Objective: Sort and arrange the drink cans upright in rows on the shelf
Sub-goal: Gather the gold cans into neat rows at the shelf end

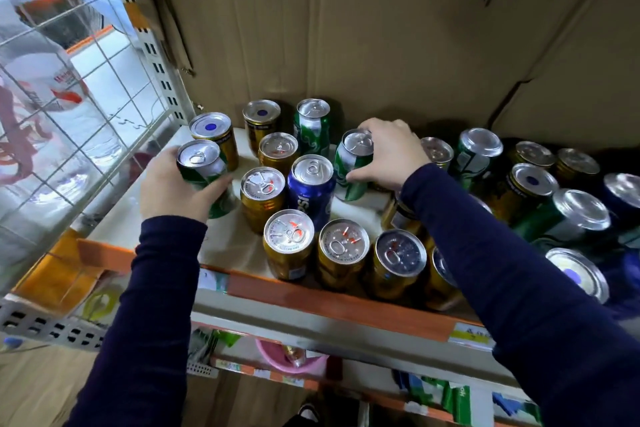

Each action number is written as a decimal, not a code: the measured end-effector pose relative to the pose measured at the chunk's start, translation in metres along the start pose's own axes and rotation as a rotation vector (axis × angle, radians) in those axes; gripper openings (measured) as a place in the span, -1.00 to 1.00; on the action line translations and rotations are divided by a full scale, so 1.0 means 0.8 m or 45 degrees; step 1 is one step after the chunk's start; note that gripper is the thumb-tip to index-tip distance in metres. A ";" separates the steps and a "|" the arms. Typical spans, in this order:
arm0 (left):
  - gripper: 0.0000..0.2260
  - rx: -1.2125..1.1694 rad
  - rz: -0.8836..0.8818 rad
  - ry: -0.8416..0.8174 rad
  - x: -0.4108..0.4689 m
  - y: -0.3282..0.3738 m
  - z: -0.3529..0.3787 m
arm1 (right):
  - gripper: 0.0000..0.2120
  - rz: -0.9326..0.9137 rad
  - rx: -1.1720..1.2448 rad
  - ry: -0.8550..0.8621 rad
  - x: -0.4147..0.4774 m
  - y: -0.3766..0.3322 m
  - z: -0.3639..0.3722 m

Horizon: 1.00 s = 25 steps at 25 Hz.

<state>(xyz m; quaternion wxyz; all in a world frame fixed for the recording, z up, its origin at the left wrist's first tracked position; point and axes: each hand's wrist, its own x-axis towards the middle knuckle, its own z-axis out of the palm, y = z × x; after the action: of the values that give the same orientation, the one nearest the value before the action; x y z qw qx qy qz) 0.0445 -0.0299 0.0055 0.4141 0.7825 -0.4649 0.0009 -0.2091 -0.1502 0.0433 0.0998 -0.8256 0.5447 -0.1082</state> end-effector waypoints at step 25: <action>-0.57 -0.734 0.849 -0.309 -0.299 0.521 0.155 | -0.49 0.332 0.567 0.929 -0.423 0.420 -0.264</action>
<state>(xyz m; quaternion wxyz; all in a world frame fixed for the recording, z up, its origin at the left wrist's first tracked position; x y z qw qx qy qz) -0.4427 -0.0300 0.1016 0.5346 0.4375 -0.7179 -0.0867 -0.6942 0.0219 0.1264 0.0892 -0.6162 0.6072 -0.4936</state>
